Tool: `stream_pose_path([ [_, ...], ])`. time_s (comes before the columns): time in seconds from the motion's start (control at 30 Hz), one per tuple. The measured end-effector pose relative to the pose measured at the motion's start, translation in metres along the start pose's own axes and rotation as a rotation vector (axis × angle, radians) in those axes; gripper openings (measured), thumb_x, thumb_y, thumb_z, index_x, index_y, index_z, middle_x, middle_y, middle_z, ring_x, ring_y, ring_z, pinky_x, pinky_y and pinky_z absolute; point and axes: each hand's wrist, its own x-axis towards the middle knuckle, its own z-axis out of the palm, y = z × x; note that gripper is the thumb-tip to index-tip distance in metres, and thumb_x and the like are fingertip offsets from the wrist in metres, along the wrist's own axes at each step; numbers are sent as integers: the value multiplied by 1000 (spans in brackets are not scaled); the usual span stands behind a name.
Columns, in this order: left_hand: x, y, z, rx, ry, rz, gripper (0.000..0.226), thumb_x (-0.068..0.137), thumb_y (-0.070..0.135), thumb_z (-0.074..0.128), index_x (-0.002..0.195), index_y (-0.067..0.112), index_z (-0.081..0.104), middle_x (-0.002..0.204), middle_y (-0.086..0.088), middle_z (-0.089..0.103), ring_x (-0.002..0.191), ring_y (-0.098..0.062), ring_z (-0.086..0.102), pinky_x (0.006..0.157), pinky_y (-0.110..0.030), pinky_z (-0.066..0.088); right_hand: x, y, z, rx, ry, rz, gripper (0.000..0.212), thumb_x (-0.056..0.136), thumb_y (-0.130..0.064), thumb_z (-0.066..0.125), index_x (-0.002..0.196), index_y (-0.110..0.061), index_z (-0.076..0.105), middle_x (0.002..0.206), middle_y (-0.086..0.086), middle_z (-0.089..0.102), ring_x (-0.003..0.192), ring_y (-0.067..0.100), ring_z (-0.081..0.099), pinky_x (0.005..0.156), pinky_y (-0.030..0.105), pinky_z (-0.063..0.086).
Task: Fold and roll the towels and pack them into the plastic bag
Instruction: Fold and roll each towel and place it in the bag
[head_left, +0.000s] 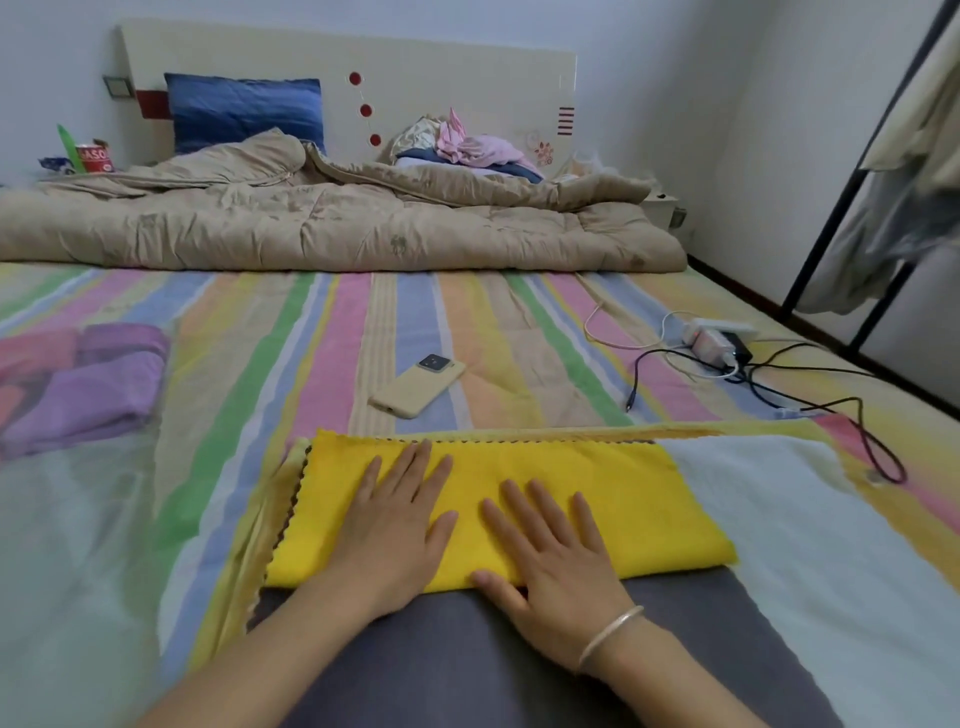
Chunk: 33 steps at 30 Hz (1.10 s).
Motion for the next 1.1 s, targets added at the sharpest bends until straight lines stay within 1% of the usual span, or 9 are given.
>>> stream_pose_path([
  [0.1, -7, -8, 6, -6, -77, -68, 105, 60, 70, -43, 152, 29, -13, 157, 5, -22, 147, -11, -19, 120, -40, -10, -8, 52, -9, -8, -51, 202, 109, 55, -85, -29, 150, -40, 2, 158, -12, -10, 147, 17, -8, 114, 47, -13],
  [0.17, -8, -8, 7, 14, -77, -81, 105, 60, 69, -44, 152, 28, -13, 158, 4, -21, 147, -11, -19, 120, -40, -9, -20, 72, -23, 3, -96, 409, 100, 66, -87, -9, 151, -36, 0, 160, -5, -10, 146, 23, -15, 114, 49, -13],
  [0.3, -10, -2, 9, 11, -79, -108, 107, 60, 69, -45, 152, 27, -12, 160, 2, -17, 147, -12, -18, 120, -41, -9, -52, 63, -43, 227, 356, 575, 41, 89, -40, 51, 126, -25, 58, 122, 10, 62, 120, 36, 50, 96, 48, 39],
  [0.43, -10, 0, 9, 73, -71, -156, 102, 62, 69, -43, 152, 32, -13, 161, 3, -15, 148, -19, -19, 118, -51, -11, -78, 35, -65, 1400, -39, 725, 43, 94, -16, 57, 130, -31, 37, 91, 16, 70, 65, 28, 68, 49, 32, 50],
  [0.57, -11, 3, 5, 54, -124, -300, 89, 72, 79, -14, 151, 39, -13, 161, 2, -19, 145, -33, -24, 113, -62, -12, -72, 41, -51, 1921, 152, 793, 71, 94, -3, 52, 148, -36, 21, 136, 19, 49, 108, 34, 62, 87, 46, 53],
  [0.77, -17, 2, -1, -29, -76, -445, 85, 88, 75, 13, 155, 25, 0, 161, -10, -15, 147, -32, -18, 117, -54, -12, -35, 30, -34, 1209, 437, 848, 60, 94, -15, 49, 149, -21, 27, 154, 4, 22, 138, 26, 29, 101, 37, 33],
  [0.9, -30, 0, -8, -349, 311, -109, 43, 97, 27, 34, 136, 19, 52, 146, -1, 46, 136, -17, 40, 113, -35, 31, -14, -21, -41, 415, 504, 444, 58, 88, -18, 54, 142, -5, 39, 144, 19, 39, 135, 35, 34, 110, 43, 30],
  [1.0, -31, 2, -34, -1091, 159, -373, 32, 103, 15, 36, 120, 18, 63, 105, 2, 73, 90, -8, 69, 79, -28, 53, -5, -69, -31, 178, 466, 62, 57, 74, -28, 56, 127, -7, 56, 136, 16, 52, 130, 32, 46, 111, 44, 31],
  [1.1, -25, -15, -55, -1489, -3, -744, 43, 105, 30, 30, 89, 16, 68, 75, 0, 74, 72, -16, 65, 62, -27, 49, -6, -105, -16, 147, 268, -196, 51, 75, -36, 49, 121, -15, 59, 142, 8, 48, 133, 26, 43, 108, 49, 36],
])
